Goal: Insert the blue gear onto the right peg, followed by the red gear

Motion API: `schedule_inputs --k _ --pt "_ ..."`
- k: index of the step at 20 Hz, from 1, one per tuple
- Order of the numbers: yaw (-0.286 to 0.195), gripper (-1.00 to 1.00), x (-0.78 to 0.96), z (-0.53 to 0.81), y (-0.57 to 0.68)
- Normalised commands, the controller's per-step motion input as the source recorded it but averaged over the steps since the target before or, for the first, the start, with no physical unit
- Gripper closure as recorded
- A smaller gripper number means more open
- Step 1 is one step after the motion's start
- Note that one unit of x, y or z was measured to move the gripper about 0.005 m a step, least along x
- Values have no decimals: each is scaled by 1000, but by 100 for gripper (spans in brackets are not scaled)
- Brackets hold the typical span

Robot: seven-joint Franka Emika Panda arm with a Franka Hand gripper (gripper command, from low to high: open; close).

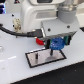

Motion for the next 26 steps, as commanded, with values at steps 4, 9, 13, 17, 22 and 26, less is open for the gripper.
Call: schedule_inputs --k 4,9,13,17,22,26 --pt "0 100 286 -39 -272" --pt "0 100 228 -78 -267" --pt "0 100 196 -13 -120" --pt "0 100 355 181 -79" --pt "0 100 265 161 129" --pt "0 100 237 219 183"
